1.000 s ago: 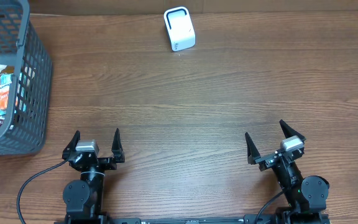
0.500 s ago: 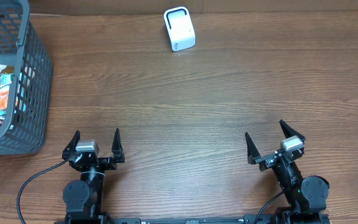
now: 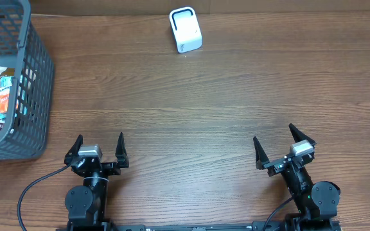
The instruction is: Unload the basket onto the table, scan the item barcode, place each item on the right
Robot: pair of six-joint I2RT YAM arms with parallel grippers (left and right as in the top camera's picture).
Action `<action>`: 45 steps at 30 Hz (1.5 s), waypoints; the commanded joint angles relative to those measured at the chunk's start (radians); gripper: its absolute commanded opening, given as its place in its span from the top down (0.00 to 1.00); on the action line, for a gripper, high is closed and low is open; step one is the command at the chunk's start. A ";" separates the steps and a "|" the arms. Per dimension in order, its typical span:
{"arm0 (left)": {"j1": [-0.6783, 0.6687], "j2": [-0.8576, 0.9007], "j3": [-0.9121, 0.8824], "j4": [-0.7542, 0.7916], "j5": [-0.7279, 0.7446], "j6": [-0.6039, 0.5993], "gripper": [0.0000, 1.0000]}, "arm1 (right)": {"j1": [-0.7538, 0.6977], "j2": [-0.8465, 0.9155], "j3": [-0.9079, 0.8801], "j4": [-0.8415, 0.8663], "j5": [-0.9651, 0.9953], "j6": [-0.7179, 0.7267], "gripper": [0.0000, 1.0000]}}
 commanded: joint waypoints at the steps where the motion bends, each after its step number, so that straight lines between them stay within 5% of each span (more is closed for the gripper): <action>1: -0.002 -0.011 -0.003 0.000 0.010 0.015 0.00 | 0.004 -0.008 -0.011 0.005 0.011 0.008 0.00; 24: -0.002 -0.011 0.033 0.025 0.039 0.015 0.00 | 0.004 -0.008 -0.011 0.005 0.011 0.008 0.00; 36: -0.002 0.078 0.584 -0.444 0.127 0.014 0.00 | 0.004 -0.008 -0.011 0.005 0.011 0.008 0.00; 45: -0.002 0.459 1.175 -0.745 0.377 0.068 0.00 | 0.004 -0.008 -0.011 0.005 0.011 0.008 0.00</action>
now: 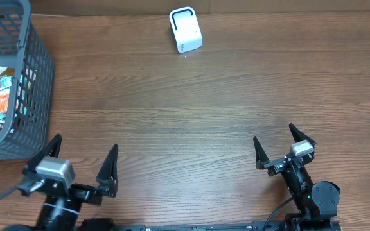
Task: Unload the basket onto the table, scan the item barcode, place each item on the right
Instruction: 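Move the left gripper over the grey basket and reach inside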
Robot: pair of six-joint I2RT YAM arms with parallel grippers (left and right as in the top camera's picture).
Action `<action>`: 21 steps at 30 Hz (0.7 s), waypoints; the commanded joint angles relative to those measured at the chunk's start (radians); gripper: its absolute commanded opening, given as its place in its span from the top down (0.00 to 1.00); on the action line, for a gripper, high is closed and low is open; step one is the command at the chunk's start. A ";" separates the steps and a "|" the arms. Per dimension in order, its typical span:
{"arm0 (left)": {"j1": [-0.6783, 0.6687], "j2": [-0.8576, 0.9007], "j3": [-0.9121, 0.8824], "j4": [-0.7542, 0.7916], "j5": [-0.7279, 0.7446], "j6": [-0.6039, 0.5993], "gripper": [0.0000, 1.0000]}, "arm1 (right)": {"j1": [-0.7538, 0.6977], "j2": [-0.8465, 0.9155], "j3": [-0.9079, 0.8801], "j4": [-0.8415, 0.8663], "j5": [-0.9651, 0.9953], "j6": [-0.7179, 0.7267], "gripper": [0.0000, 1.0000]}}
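Observation:
A white barcode scanner [185,29] stands at the far middle of the wooden table. Snack packets, red, orange and white, lie inside the grey wire basket [34,83] at the left edge. My left gripper [82,157] is open at the near left, just right of the basket's near corner, with nothing between its fingers. My right gripper [279,141] is open at the near right, also holding nothing. Both are far from the scanner.
The basket's tall grey wall stands close beside the left gripper. A tan wall runs along the table's far edge behind the scanner. A black cable trails at the left arm's base.
The left gripper has moved left toward the basket and appears larger in the overhead view, so it sits higher. It stays open. The right arm has not moved.

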 commanded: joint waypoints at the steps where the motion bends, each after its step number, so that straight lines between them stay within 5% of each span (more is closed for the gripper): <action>1: -0.002 0.168 0.216 -0.098 0.147 0.079 0.00 | 0.004 -0.008 -0.011 0.005 0.010 0.008 0.00; 9: -0.002 0.628 0.771 -0.539 0.161 0.130 0.00 | 0.004 -0.008 -0.011 0.006 0.010 0.008 0.00; 18: -0.002 0.833 0.837 -0.518 0.143 0.175 0.00 | 0.004 -0.008 -0.011 0.005 0.010 0.008 0.00; 21: -0.001 0.876 0.841 -0.447 0.032 0.092 0.00 | 0.004 -0.008 -0.011 0.005 0.010 0.008 0.00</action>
